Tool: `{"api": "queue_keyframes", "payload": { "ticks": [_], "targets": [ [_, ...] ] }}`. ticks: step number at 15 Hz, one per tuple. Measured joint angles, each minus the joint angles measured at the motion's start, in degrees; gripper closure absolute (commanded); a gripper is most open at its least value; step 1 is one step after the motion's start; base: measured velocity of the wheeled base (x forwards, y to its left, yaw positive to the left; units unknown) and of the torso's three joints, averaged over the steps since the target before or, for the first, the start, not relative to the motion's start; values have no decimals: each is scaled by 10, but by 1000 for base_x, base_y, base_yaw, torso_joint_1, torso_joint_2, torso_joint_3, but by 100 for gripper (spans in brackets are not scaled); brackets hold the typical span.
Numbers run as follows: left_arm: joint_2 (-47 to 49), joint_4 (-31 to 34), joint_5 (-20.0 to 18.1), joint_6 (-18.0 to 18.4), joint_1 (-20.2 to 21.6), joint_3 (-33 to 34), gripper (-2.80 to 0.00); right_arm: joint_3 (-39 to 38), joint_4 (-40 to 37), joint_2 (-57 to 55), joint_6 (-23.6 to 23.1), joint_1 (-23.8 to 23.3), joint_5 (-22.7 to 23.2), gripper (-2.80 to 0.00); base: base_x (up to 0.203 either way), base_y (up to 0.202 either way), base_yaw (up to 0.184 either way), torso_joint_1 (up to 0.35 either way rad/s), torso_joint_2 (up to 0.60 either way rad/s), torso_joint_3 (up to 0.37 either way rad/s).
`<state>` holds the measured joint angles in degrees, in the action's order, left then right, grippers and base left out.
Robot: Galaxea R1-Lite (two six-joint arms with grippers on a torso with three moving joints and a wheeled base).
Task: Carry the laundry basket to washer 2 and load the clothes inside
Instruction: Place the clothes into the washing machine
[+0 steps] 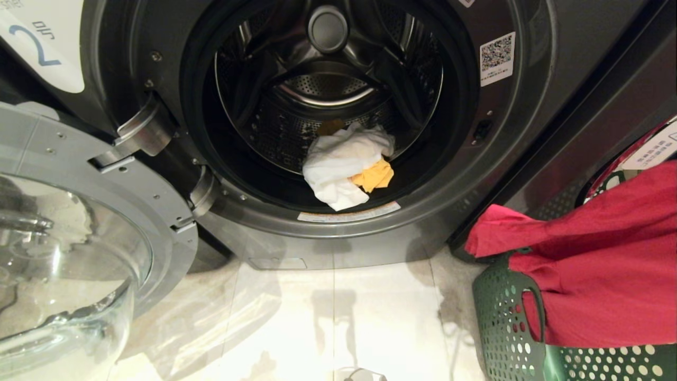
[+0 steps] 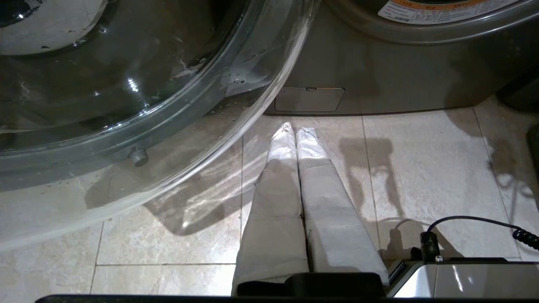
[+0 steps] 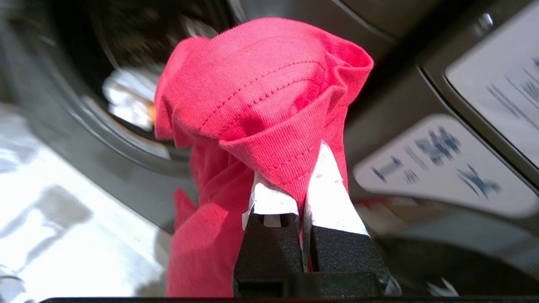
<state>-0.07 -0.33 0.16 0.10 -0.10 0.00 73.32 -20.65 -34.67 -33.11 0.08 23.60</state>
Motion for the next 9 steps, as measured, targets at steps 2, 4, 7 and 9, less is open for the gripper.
{"api": "queue_keyframes", "payload": {
  "ticks": [2,4,7,9],
  "targets": [
    [0,0,0,0,0,0,0,15,20,-32,3,69,2,0,0,0,0,0,0,0],
    [0,0,0,0,0,0,0,20,77,-86,7,159,-22,0,0,0,0,0,0,0],
    [0,0,0,0,0,0,0,24,183,-162,31,291,-134,0,0,0,0,0,0,0],
    [0,0,0,0,0,0,0,25,197,-191,80,321,-193,0,0,0,0,0,0,0]
  ]
}}
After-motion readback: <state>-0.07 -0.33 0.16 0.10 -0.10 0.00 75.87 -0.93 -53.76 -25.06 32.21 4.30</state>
